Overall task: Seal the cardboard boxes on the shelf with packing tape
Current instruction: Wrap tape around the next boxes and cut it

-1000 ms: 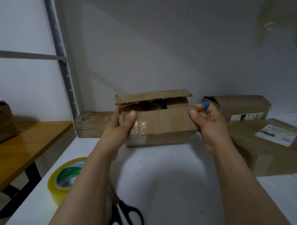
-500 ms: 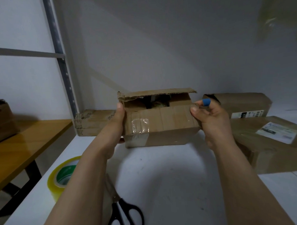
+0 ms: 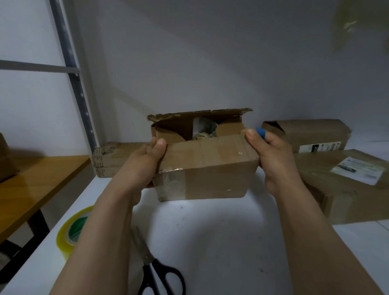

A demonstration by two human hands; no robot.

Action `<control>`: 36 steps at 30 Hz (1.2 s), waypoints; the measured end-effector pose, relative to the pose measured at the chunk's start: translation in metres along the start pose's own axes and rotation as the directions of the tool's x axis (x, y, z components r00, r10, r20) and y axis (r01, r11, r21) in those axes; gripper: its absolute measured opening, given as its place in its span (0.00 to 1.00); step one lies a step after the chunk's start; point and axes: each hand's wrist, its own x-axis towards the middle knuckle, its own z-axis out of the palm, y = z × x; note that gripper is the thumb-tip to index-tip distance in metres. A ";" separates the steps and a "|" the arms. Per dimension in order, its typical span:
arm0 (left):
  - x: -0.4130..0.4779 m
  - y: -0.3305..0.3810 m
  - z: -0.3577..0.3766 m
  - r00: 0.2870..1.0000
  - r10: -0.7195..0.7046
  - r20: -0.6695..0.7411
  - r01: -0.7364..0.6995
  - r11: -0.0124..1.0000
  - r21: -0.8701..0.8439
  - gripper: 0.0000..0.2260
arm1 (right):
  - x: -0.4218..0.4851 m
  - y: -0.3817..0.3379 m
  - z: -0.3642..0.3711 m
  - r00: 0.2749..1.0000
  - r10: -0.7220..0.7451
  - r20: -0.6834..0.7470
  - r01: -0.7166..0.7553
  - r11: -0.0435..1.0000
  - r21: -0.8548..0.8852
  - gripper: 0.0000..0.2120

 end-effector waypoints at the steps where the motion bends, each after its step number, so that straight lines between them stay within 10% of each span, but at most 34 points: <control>1: -0.001 0.001 0.000 1.000 -0.007 0.011 0.007 1.000 -0.003 0.15 | 0.000 0.001 0.000 1.000 0.012 0.021 -0.012 1.000 -0.002 0.09; 11: -0.003 -0.011 -0.035 0.910 0.269 0.315 -0.218 0.958 -0.188 0.31 | 0.003 0.004 -0.006 0.995 0.061 -0.079 -0.059 0.998 0.039 0.09; 27: -0.007 -0.006 -0.021 0.926 0.371 0.070 -0.368 0.928 -0.051 0.32 | 0.005 0.008 -0.007 0.997 0.025 -0.077 -0.022 0.999 0.028 0.09; 36: -0.003 -0.013 -0.012 0.926 0.337 0.172 -0.330 0.942 -0.066 0.37 | 0.005 0.006 -0.004 0.998 -0.004 -0.065 0.007 0.999 0.040 0.10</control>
